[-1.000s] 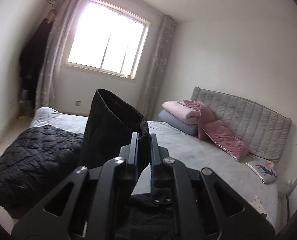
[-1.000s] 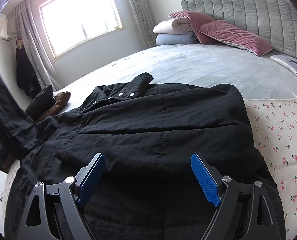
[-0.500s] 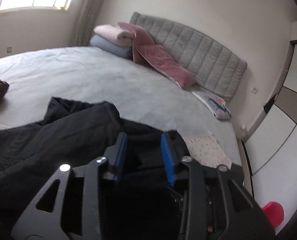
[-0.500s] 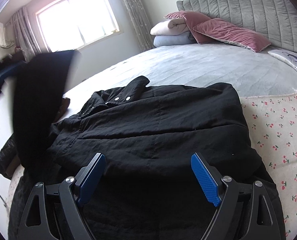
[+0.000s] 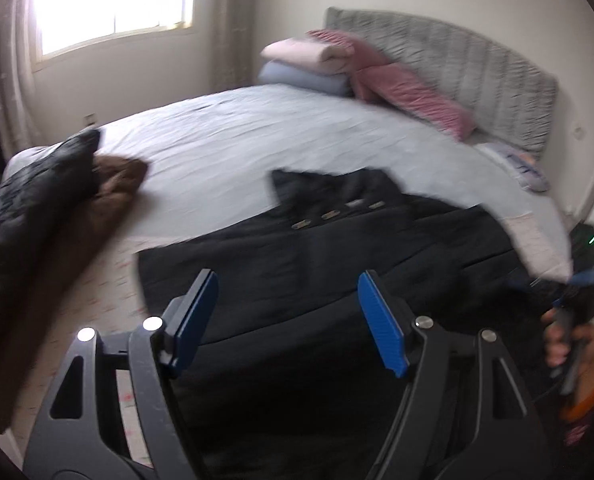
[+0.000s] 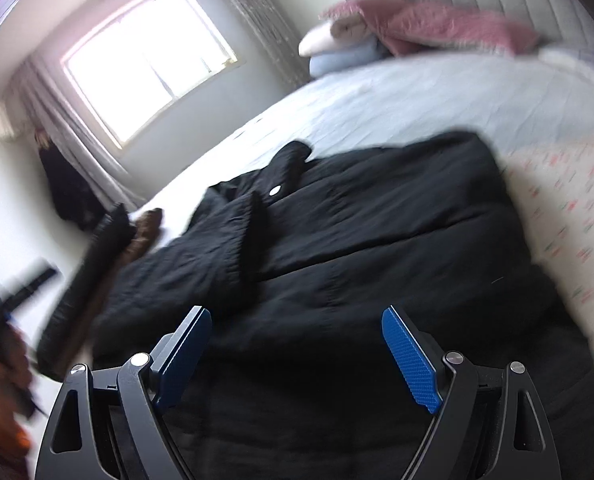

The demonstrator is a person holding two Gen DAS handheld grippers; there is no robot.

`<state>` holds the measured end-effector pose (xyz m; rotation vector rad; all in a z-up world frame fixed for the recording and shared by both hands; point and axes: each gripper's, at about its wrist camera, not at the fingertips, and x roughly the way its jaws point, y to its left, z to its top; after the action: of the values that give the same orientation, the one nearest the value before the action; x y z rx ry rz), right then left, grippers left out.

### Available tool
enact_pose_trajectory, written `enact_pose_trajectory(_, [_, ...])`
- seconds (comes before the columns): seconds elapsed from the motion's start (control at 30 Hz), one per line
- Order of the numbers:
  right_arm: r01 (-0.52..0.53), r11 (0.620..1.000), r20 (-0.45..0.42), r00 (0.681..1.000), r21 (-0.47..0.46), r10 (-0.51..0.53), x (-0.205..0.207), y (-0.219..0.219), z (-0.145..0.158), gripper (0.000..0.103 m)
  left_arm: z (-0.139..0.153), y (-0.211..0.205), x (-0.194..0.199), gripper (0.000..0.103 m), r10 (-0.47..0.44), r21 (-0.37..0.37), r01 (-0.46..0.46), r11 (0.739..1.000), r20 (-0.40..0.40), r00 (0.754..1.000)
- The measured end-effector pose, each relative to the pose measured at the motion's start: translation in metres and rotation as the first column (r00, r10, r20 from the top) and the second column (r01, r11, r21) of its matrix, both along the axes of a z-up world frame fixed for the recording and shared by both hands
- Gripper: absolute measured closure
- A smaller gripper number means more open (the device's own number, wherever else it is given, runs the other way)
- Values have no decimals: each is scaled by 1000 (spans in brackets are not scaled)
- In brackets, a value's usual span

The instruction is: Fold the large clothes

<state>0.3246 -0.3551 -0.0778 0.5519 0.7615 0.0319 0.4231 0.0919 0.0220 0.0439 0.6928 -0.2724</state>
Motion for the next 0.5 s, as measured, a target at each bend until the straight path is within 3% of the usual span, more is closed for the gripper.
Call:
enact_pose_trajectory(0.1, [-37,998,-67,997,40,40,27,14,0,15,-18,33,10,30,49,22,-49,999,-17,999])
enact_pose_trajectory(0.2, [-35,998,-108,993,55,40,59,27,-5,15,-33,51,19,30,49,-33,-51,998,-57,997])
enact_pose_trajectory(0.27, [-24,993,-125,991,112,39,78,34,-14,17,-44,45,22,30,15,-66,-21,998,-89,996])
enact_pose_trajectory(0.3, [-21,989,-131,991,143,40,84,37,-18,30,-49,43,22,31,-6,-78,-1,997,-99,995])
enact_pose_trajectory(0.33, [-27,985,-146,988,168,52,90,42,-23,50,-54,39,21,31,-31,-83,22,996,-107,994])
enact_pose_trajectory(0.37, [-17,990,-162,986,140,40,91,47,-24,61,-58,33,19,31,-56,-74,48,996,-113,992])
enact_pose_trajectory(0.4, [-20,996,-167,985,84,34,91,53,-22,83,-60,28,19,31,-71,-62,64,996,-116,991])
enact_pose_trajectory(0.43, [-29,999,-145,989,41,35,85,59,-16,89,-63,26,16,31,-91,-51,86,995,-116,989])
enact_pose_trajectory(0.5, [-59,998,-90,994,-6,58,67,69,0,91,-68,22,8,31,-134,-27,132,991,-113,984])
